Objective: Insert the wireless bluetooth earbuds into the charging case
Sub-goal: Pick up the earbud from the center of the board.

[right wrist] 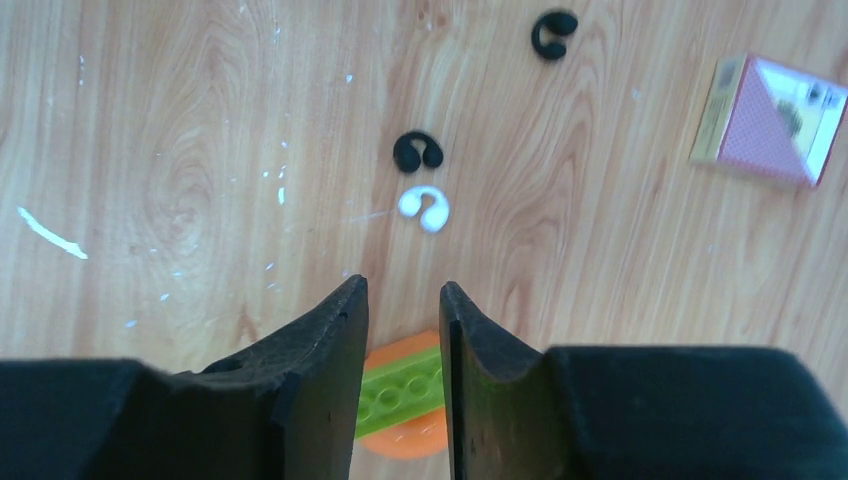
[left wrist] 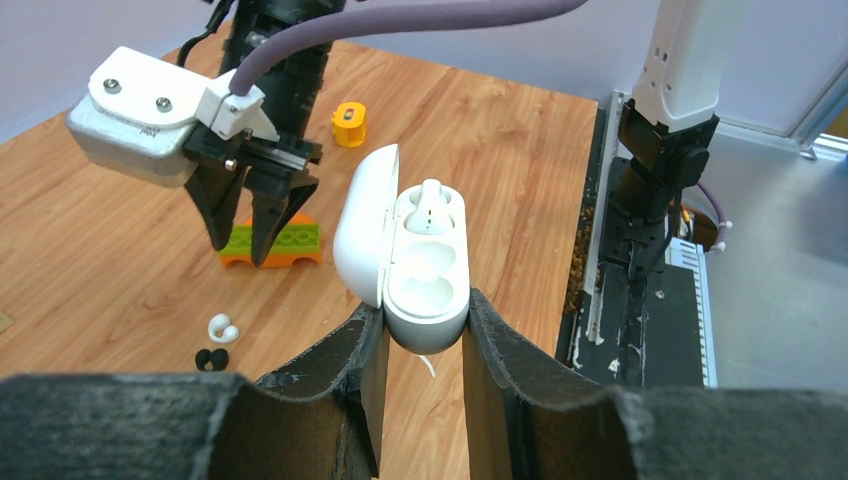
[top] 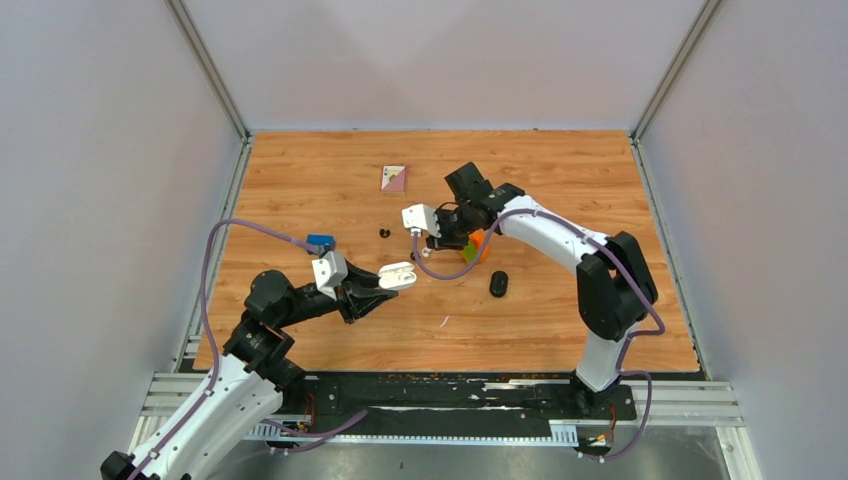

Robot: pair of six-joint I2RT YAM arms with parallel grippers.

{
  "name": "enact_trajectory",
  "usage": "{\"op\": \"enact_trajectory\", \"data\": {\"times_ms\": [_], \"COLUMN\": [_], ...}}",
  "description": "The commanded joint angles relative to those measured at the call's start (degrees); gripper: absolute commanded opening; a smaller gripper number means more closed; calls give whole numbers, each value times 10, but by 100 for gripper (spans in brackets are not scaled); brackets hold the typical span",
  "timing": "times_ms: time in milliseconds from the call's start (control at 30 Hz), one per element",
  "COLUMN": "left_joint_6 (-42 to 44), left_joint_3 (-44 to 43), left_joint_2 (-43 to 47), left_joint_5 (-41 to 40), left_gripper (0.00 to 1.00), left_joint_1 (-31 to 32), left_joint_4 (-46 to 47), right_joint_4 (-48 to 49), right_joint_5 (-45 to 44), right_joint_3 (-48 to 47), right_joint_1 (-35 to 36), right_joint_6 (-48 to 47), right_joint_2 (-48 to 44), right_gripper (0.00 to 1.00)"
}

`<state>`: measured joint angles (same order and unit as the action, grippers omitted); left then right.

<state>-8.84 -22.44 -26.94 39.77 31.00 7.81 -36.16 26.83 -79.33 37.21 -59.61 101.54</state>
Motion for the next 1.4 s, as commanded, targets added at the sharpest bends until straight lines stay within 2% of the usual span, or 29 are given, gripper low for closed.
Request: {"op": "enact_trajectory", "data": {"times_ms": [0, 100, 467, 800, 1367], "left_joint_6": [5, 4, 3, -2, -2], "left_joint_3": [-5, -5, -4, -3, -2], "left_joint_2": [1, -1, -8, -14, -7], "left_joint_5": [-4, -2, 3, 9, 6], "left_gripper": [0, 0, 0, 0, 0], "left_joint_1": [0, 0, 0, 0, 1], "left_joint_4": [10, 11, 15, 22, 20], "right_joint_4": [-68, -98, -89, -58, -130], "right_joint_5": [103, 104, 87, 70, 50], "right_joint_3": [-73, -109, -186, -215, -244], "right_joint_1": [-11, -11, -14, -19, -19], "right_joint_6": [-170, -202, -203, -176, -191], "right_joint_2": [60, 95, 197, 230, 258], "right_gripper": [34, 33, 29, 26, 27]}}
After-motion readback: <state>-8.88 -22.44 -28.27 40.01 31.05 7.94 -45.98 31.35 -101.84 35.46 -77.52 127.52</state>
